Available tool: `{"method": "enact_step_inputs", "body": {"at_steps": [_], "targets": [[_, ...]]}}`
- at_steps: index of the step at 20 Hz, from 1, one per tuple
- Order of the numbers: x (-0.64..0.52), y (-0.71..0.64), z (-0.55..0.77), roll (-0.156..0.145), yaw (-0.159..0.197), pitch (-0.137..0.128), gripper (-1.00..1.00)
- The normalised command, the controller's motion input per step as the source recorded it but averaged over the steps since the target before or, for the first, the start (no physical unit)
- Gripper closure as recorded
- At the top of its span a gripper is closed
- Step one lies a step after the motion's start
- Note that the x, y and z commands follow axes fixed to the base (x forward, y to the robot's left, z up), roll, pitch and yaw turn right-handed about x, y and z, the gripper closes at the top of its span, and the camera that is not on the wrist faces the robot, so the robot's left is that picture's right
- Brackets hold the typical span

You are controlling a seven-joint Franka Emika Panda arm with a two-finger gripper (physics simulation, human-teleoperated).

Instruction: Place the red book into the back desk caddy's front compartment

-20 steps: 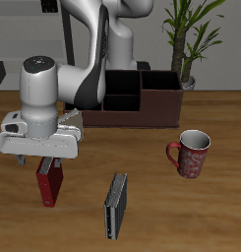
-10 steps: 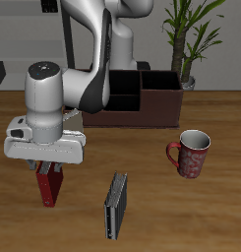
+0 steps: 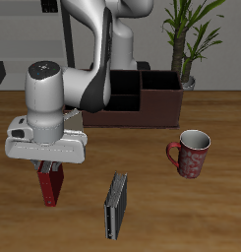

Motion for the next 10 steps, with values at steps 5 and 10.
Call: {"method": "enact_step_inputs", "body": {"at_steps": [5, 10], "targets": [[-0.20, 0.20, 0.48, 0.036, 0.055, -0.033, 1.00], [-0.31, 0.20, 0.68, 0.031, 0.070, -0.045, 1.00]]}}
